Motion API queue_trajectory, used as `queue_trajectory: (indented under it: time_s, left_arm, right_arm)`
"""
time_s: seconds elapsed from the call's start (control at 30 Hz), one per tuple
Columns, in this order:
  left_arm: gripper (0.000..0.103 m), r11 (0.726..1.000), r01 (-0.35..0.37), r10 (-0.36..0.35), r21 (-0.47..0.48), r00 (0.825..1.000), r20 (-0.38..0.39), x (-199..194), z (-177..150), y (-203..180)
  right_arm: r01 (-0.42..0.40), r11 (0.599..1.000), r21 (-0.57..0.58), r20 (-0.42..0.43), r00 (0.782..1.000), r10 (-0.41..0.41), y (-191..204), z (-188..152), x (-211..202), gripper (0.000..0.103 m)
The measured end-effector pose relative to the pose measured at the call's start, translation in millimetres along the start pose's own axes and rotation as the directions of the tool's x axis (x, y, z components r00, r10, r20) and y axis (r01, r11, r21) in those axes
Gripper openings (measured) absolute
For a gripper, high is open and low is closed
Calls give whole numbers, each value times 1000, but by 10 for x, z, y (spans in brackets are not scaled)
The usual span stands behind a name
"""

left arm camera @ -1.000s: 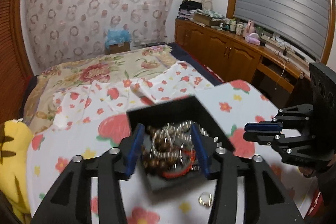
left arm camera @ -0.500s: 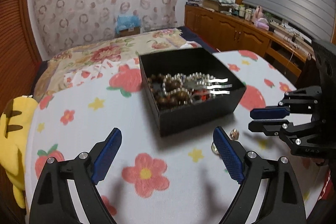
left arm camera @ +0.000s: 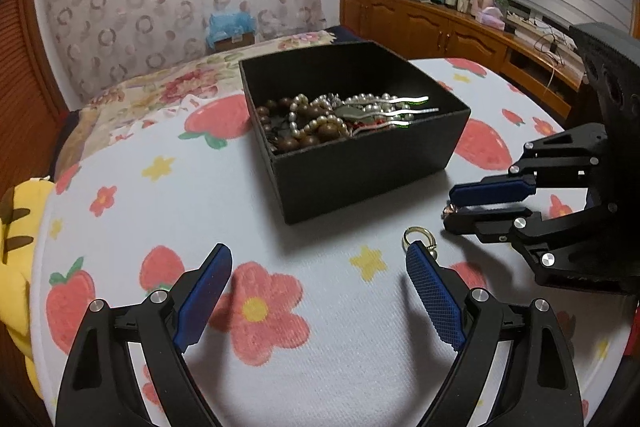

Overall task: Organize jewelry
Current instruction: 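Move the left tool to the gold pearl ring while the right tool approaches the gold flower earring, then grasp the gold ring with the left tool while the right tool grasps the flower earring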

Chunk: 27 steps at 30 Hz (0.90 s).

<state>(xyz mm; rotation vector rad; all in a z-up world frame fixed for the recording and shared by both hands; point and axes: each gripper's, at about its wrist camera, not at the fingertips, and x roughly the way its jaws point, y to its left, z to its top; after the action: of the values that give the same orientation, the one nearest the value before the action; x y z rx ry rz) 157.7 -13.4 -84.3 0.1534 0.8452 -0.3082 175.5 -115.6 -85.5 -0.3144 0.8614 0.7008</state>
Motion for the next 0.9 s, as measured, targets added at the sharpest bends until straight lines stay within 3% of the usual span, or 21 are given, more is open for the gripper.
queue_trajectory:
  time_s: [0.43, 0.63, 0.83, 0.9]
  left_arm:
    - [85, 996, 75, -74, 51, 997, -34, -34, 23, -199]
    - [69, 992, 71, -64, 107, 995, -71, 39, 83, -364]
    - [54, 992, 81, -74, 99, 994, -78, 104, 120, -399]
    - [37, 992, 84, -78, 93, 994, -71, 101, 130, -398]
  right_arm:
    - [29, 1000, 5, 23, 999, -29, -80, -76, -145, 17]
    - [31, 998, 47, 39, 999, -33, -212, -206, -244, 17]
    - [25, 997, 68, 47, 999, -28, -297, -286, -278, 17]
    - [15, 997, 75, 48, 999, -19, -316, -307, -268, 17]
